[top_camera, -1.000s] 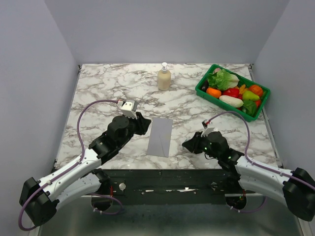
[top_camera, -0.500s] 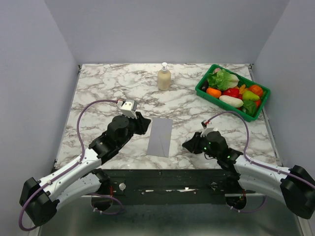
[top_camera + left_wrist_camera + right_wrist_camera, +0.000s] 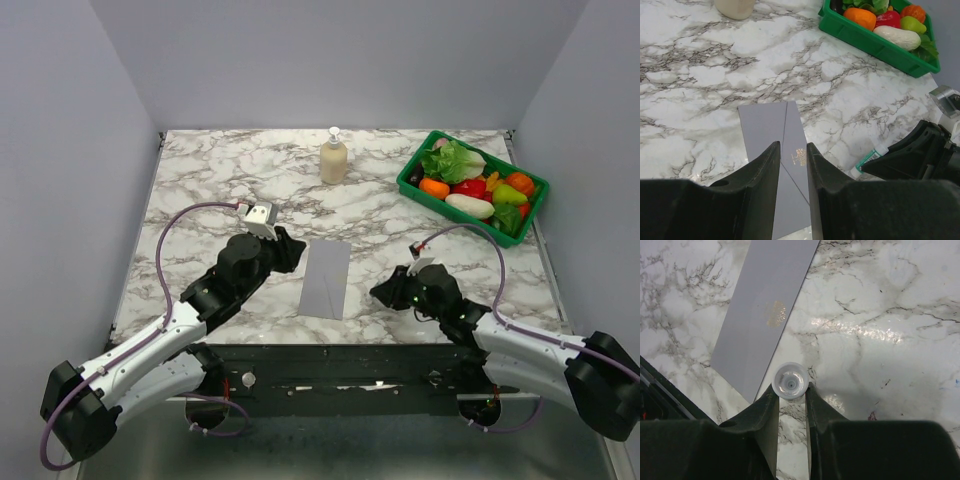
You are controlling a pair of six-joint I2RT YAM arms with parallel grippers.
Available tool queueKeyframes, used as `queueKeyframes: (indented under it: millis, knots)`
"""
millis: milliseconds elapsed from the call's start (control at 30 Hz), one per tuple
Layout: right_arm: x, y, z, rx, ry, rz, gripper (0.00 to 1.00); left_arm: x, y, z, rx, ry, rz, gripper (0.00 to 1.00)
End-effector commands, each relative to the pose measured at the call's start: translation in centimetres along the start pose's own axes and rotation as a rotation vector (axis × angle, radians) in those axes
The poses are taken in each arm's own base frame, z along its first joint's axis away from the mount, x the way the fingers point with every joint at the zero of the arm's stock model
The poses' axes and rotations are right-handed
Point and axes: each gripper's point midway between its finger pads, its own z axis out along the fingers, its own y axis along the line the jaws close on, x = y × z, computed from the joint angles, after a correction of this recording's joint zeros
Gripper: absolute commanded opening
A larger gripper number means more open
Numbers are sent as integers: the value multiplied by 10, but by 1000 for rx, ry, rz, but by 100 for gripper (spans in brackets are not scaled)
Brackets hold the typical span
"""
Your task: Place the letter into the envelope and seal it
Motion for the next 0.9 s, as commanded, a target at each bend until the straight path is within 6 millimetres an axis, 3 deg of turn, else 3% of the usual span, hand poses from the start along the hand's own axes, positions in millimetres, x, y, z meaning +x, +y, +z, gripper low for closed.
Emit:
queueKeyframes:
  millis: [0,867]
  knots:
    - [-20,7,4,-5,-55,11,1,2,1,2,10,-1,1,36]
    - [-9,-1,10,17,-18,3,1,5,5,1,6,3,-4,35]
